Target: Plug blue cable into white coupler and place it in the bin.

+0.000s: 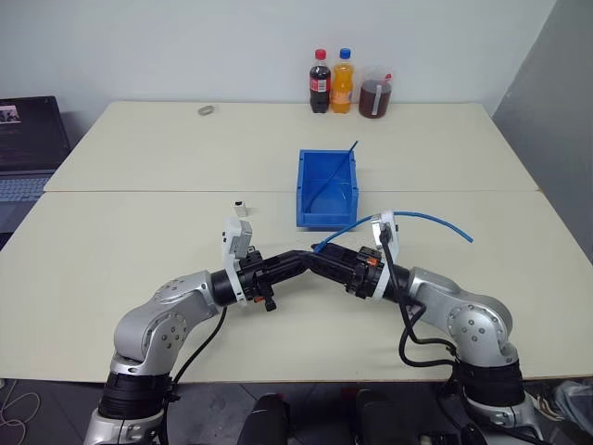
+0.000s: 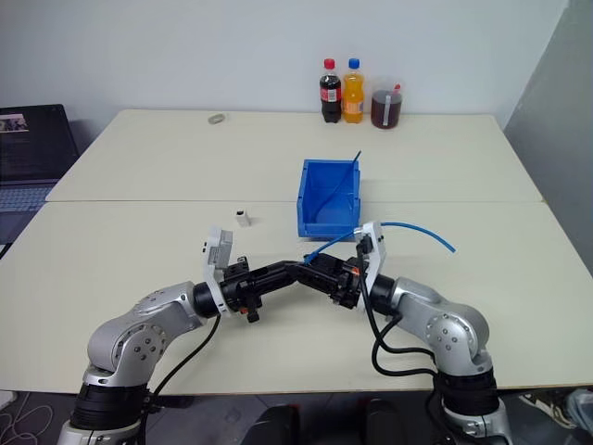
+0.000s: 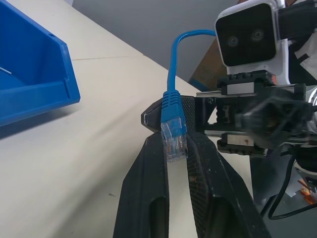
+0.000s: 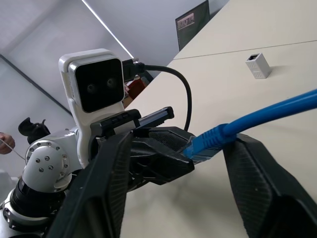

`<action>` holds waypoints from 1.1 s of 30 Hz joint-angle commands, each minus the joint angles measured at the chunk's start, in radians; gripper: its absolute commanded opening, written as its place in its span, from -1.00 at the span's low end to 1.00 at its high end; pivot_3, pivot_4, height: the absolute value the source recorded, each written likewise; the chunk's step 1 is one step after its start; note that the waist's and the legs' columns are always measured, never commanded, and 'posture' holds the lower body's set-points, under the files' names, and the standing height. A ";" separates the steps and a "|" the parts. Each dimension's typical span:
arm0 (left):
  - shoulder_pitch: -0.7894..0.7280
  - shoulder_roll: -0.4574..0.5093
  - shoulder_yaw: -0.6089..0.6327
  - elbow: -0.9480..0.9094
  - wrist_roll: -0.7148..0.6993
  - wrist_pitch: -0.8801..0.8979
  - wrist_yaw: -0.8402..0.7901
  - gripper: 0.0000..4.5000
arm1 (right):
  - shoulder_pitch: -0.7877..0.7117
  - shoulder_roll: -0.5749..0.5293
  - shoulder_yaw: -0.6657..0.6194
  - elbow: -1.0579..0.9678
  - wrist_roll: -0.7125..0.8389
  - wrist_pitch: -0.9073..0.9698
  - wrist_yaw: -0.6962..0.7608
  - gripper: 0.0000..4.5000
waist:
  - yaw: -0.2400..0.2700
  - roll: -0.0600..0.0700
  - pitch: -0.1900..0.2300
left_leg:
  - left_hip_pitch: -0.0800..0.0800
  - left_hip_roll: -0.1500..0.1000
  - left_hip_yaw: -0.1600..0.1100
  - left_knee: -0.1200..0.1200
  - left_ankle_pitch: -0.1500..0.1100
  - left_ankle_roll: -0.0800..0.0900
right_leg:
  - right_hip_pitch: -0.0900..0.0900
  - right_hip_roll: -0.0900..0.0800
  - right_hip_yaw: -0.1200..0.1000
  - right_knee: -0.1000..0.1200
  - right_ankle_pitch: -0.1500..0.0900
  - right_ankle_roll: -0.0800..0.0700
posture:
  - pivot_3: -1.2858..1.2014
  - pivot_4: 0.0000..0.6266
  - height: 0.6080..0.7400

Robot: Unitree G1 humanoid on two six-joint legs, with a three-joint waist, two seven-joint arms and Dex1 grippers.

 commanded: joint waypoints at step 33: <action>0.095 0.120 -0.020 -0.033 0.102 -0.109 -0.097 0.18 | -0.005 -0.018 -0.005 -0.034 0.131 0.029 0.013 -0.93 | -0.001 0.000 0.000 | 0.000 0.000 0.001 -0.001 0.000 0.000 | -0.001 0.000 0.001 -0.001 0.000 0.000 | 0.03 -0.52 1.00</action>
